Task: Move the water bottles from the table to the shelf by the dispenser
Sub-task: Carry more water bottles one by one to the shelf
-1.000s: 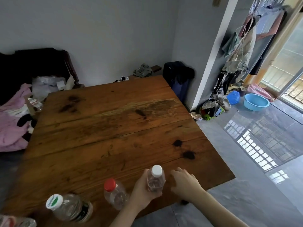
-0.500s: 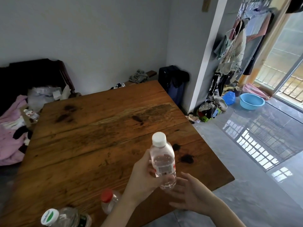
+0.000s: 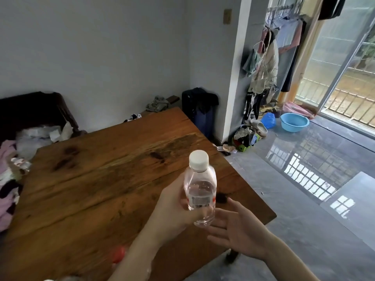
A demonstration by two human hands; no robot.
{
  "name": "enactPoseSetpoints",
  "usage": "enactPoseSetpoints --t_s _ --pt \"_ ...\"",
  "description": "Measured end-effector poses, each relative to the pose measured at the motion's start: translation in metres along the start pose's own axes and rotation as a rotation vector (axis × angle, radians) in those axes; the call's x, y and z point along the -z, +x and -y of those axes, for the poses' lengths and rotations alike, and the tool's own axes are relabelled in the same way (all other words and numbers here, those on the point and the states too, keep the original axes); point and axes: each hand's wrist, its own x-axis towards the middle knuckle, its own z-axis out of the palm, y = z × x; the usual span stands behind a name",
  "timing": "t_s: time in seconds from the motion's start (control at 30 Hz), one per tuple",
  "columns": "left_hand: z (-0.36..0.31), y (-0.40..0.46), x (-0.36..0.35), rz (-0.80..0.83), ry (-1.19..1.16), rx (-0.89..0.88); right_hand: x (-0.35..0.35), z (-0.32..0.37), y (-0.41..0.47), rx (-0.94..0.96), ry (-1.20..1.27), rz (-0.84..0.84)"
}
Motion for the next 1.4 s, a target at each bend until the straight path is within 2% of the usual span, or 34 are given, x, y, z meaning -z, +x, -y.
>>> enactPoseSetpoints --t_s 0.27,0.73,0.97,1.17,1.4 --pt "-0.030 0.015 -0.016 -0.057 -0.090 -0.066 0.003 0.021 -0.030 0.068 -0.071 0.036" --pt "-0.067 0.022 -0.055 0.078 -0.166 -0.142 0.031 0.012 -0.093 0.249 0.029 -0.116" --pt "-0.083 0.007 -0.078 0.306 -0.208 -0.227 0.029 -0.037 -0.151 0.463 0.178 -0.267" --pt "-0.081 -0.037 -0.125 0.576 -0.286 -0.258 0.032 -0.122 -0.192 0.575 0.372 -0.426" --pt "-0.115 -0.104 -0.186 0.890 -0.239 -0.447 0.023 -0.231 -0.267 0.752 0.637 -0.616"
